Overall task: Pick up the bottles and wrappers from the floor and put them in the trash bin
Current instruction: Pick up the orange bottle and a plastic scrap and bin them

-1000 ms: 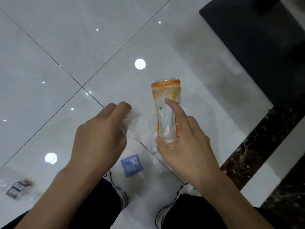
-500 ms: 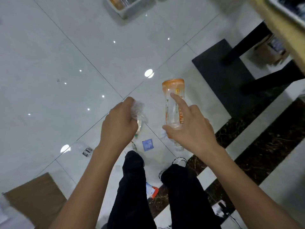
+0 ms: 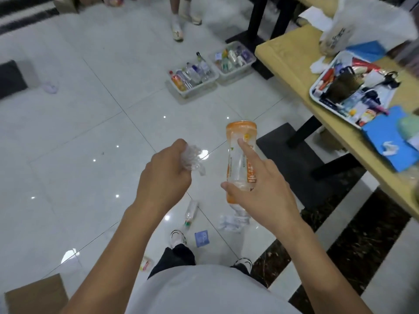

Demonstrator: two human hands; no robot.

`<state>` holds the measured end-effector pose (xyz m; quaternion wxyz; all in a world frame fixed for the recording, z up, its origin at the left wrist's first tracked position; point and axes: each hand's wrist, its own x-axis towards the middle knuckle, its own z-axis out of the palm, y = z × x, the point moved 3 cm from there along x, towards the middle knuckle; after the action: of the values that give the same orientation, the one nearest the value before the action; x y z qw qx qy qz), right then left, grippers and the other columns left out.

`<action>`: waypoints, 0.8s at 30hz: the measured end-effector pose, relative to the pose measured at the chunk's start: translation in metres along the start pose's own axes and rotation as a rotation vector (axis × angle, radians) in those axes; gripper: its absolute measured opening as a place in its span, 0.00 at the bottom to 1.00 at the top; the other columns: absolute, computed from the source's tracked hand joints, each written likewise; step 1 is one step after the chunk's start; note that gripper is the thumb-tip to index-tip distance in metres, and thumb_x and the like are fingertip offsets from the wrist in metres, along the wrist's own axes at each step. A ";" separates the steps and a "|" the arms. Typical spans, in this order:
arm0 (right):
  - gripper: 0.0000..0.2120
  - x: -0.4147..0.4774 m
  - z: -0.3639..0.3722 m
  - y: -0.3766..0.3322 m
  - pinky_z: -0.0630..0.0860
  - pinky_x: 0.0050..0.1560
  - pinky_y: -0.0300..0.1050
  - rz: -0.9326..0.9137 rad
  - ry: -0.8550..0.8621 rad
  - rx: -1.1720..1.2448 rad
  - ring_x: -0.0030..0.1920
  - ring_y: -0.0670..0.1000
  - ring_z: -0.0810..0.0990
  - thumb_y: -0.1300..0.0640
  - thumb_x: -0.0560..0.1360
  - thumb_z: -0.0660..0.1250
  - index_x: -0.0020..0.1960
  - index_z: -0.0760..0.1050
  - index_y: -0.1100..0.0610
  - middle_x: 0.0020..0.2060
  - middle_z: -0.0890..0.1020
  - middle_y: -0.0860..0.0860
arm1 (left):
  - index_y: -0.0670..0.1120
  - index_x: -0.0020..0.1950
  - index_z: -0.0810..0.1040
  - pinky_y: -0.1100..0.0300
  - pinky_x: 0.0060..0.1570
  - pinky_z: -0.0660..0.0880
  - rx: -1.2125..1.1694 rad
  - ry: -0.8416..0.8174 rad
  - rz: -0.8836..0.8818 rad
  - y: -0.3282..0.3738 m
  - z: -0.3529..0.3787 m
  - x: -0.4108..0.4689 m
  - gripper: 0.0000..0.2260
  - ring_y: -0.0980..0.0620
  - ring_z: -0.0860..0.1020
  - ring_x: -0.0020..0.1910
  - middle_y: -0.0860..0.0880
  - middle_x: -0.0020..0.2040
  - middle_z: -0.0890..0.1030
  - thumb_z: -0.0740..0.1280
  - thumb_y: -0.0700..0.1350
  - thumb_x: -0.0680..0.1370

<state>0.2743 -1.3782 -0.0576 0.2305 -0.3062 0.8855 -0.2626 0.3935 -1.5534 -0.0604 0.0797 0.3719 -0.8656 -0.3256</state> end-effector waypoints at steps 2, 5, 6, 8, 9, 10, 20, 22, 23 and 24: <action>0.42 0.005 0.006 -0.013 0.76 0.54 0.48 0.000 -0.011 -0.009 0.49 0.46 0.75 0.35 0.73 0.70 0.75 0.45 0.25 0.55 0.69 0.46 | 0.54 0.50 0.72 0.49 0.38 0.78 -0.086 0.015 -0.030 -0.008 -0.011 0.002 0.09 0.45 0.77 0.37 0.53 0.39 0.78 0.62 0.40 0.75; 0.42 0.018 0.015 -0.041 0.74 0.52 0.47 -0.018 -0.031 -0.041 0.49 0.46 0.75 0.35 0.73 0.70 0.74 0.44 0.24 0.55 0.69 0.46 | 0.55 0.50 0.73 0.47 0.39 0.79 -0.170 0.047 -0.046 -0.025 -0.029 0.010 0.10 0.47 0.79 0.38 0.55 0.43 0.81 0.62 0.41 0.75; 0.43 0.023 0.017 -0.050 0.74 0.52 0.47 -0.025 -0.035 -0.052 0.49 0.46 0.75 0.36 0.73 0.71 0.74 0.44 0.24 0.55 0.69 0.46 | 0.55 0.50 0.73 0.47 0.39 0.80 -0.198 0.057 -0.051 -0.032 -0.036 0.014 0.09 0.47 0.80 0.39 0.56 0.44 0.82 0.62 0.41 0.75; 0.43 0.032 0.022 -0.068 0.75 0.53 0.48 -0.051 -0.041 -0.074 0.50 0.46 0.75 0.36 0.73 0.71 0.74 0.43 0.23 0.55 0.69 0.45 | 0.54 0.50 0.73 0.48 0.39 0.80 -0.233 0.077 -0.060 -0.045 -0.048 0.018 0.08 0.47 0.80 0.40 0.57 0.44 0.82 0.63 0.41 0.76; 0.43 0.036 0.024 -0.077 0.74 0.53 0.47 -0.070 -0.044 -0.083 0.50 0.45 0.75 0.36 0.73 0.71 0.74 0.43 0.23 0.55 0.69 0.45 | 0.54 0.49 0.72 0.49 0.38 0.79 -0.229 0.087 -0.060 -0.050 -0.053 0.018 0.08 0.46 0.80 0.39 0.56 0.42 0.81 0.63 0.41 0.75; 0.43 0.040 0.026 -0.086 0.73 0.52 0.46 -0.093 -0.050 -0.091 0.50 0.45 0.75 0.36 0.73 0.71 0.74 0.43 0.24 0.55 0.69 0.46 | 0.54 0.48 0.72 0.51 0.36 0.78 -0.217 0.094 -0.061 -0.054 -0.057 0.016 0.08 0.45 0.78 0.37 0.55 0.39 0.79 0.63 0.41 0.75; 0.42 0.061 0.067 -0.151 0.73 0.49 0.46 -0.506 -0.329 -0.203 0.45 0.45 0.75 0.35 0.71 0.71 0.74 0.46 0.24 0.50 0.69 0.46 | 0.54 0.50 0.71 0.43 0.38 0.80 -0.247 0.398 -0.508 -0.098 -0.076 -0.074 0.14 0.42 0.80 0.37 0.52 0.40 0.78 0.59 0.37 0.73; 0.42 0.056 0.078 -0.153 0.71 0.48 0.46 -0.600 -0.420 -0.228 0.46 0.45 0.74 0.35 0.71 0.71 0.74 0.46 0.24 0.50 0.69 0.45 | 0.53 0.50 0.72 0.48 0.34 0.78 -0.256 0.499 -0.606 -0.097 -0.071 -0.104 0.14 0.45 0.78 0.35 0.52 0.37 0.77 0.59 0.35 0.72; 0.42 0.052 0.082 -0.152 0.71 0.48 0.46 -0.642 -0.463 -0.237 0.46 0.46 0.74 0.34 0.71 0.71 0.74 0.46 0.24 0.50 0.69 0.45 | 0.53 0.49 0.72 0.50 0.32 0.76 -0.252 0.537 -0.652 -0.094 -0.066 -0.118 0.13 0.46 0.76 0.34 0.52 0.37 0.77 0.60 0.35 0.72; 0.42 0.047 0.086 -0.150 0.70 0.48 0.46 -0.681 -0.504 -0.246 0.46 0.46 0.74 0.34 0.71 0.71 0.74 0.45 0.24 0.50 0.69 0.45 | 0.53 0.49 0.72 0.51 0.32 0.76 -0.249 0.569 -0.698 -0.090 -0.061 -0.131 0.13 0.47 0.76 0.34 0.51 0.37 0.77 0.61 0.35 0.72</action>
<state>0.3534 -1.5385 -0.0430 0.3015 -0.6603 0.6748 -0.1332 0.5628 -1.5392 -0.0555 0.2436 0.7032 -0.5867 -0.3192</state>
